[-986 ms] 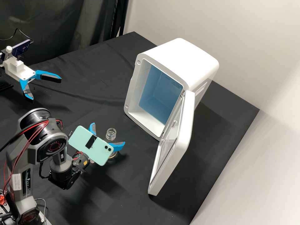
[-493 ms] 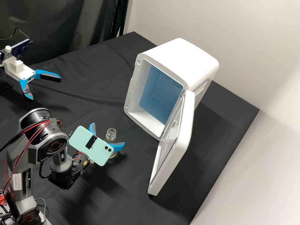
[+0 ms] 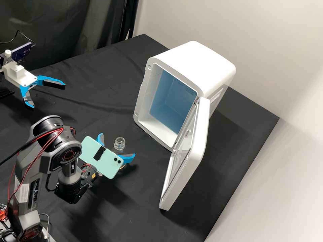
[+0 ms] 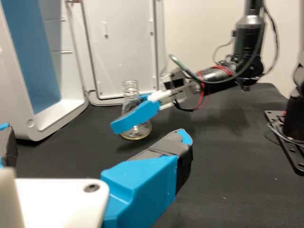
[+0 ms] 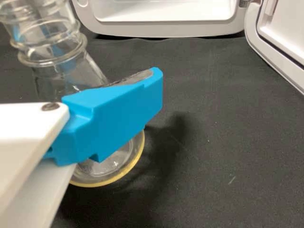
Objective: Place the flask in the incubator
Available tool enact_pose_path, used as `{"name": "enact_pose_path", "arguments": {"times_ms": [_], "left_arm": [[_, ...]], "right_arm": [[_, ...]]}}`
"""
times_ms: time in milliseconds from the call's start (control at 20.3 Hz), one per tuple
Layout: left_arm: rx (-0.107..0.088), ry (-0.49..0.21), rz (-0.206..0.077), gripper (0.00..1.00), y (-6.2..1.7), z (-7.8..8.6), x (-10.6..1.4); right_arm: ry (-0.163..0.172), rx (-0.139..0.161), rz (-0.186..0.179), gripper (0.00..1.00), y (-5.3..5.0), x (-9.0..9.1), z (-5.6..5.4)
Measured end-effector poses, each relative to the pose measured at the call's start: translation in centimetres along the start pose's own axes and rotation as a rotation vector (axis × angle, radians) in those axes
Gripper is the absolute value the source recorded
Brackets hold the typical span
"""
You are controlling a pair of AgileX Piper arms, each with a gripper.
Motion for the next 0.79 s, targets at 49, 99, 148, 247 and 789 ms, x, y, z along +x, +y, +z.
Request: {"name": "enact_pose_path", "arguments": {"times_ms": [49,99,148,247,789], "left_arm": [[0.000,-0.002,0.000,1.00,0.00,0.03,0.01],[0.000,-0.002,0.000,1.00,0.00,0.03,0.01],[0.000,-0.002,0.000,1.00,0.00,0.03,0.01],[0.000,-0.002,0.000,1.00,0.00,0.03,0.01],[0.005,-0.002,0.002,1.00,0.04,0.07,-0.01]], "right_arm": [[-0.001,0.000,-0.001,1.00,-0.03,0.01,-0.01],[-0.001,0.000,-0.002,1.00,-0.04,0.01,-0.02],[-0.001,0.000,-0.002,1.00,-0.04,0.01,-0.02],[-0.002,0.000,-0.003,1.00,-0.05,0.01,-0.01],[-0.007,0.006,-0.005,0.00,0.06,-0.07,-0.13]]}}
